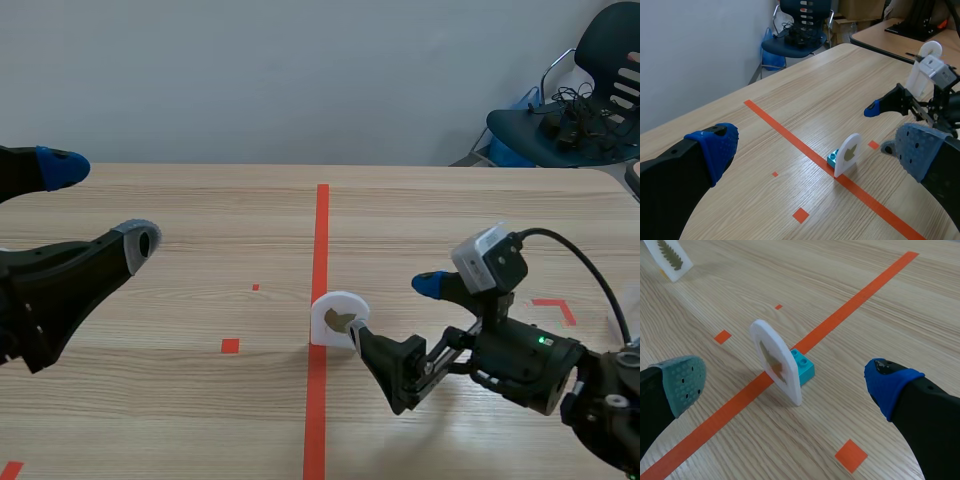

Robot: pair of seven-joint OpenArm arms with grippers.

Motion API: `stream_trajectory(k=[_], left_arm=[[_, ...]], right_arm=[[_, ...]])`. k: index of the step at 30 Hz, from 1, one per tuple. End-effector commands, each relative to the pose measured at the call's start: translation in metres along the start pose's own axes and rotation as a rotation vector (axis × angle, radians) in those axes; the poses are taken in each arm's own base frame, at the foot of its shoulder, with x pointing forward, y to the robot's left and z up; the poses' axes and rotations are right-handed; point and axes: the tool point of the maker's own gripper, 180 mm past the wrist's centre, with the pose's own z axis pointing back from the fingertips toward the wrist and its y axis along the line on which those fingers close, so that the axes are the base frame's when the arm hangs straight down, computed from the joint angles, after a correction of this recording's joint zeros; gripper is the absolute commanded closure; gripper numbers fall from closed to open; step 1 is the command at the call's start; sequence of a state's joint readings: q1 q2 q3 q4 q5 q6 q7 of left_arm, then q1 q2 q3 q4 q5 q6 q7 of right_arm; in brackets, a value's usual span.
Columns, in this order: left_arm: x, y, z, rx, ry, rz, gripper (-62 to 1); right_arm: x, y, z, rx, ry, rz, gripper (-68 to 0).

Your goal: Do the leaf sorting experiment

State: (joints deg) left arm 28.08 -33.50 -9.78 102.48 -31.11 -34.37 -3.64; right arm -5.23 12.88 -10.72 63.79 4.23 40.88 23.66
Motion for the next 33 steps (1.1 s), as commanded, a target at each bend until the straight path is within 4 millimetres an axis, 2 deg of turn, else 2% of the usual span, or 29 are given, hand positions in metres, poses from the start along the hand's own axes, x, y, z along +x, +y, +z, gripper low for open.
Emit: stream_trajectory(k=[1, 8, 13, 18, 21, 29, 33], left_arm=[[0.005, 0.002, 0.000, 0.004, -0.026, 0.008, -62.3], [0.005, 0.002, -0.001, 0.005, -0.026, 0.007, -62.3], [0.005, 0.002, -0.001, 0.005, -0.026, 0.007, -62.3], [0.005, 0.002, -0.001, 0.005, -0.026, 0.007, -62.3], [0.005, 0.002, -0.001, 0.005, -0.026, 0.007, -62.3], [0.005, 0.002, -0.001, 0.007, -0.026, 0.007, -62.3], [0.005, 0.002, 0.000, 0.008, -0.026, 0.007, -62.3]], right_arm=[[0.018, -0.001, -0.012, -0.001, -0.055, 0.051, -67.9], [-0.001, 0.016, -0.036, -0.021, -0.029, 0.109, -67.9], [-0.013, 0.027, -0.045, -0.042, 0.003, 0.166, -66.4], [-0.023, 0.031, -0.047, -0.040, 0.055, 0.176, -36.3], [-0.024, 0.030, -0.047, -0.041, 0.056, 0.176, -24.5], [-0.021, 0.030, -0.047, -0.042, 0.045, 0.178, -7.6], [-0.005, 0.022, -0.043, -0.056, 0.000, 0.203, -7.4]])
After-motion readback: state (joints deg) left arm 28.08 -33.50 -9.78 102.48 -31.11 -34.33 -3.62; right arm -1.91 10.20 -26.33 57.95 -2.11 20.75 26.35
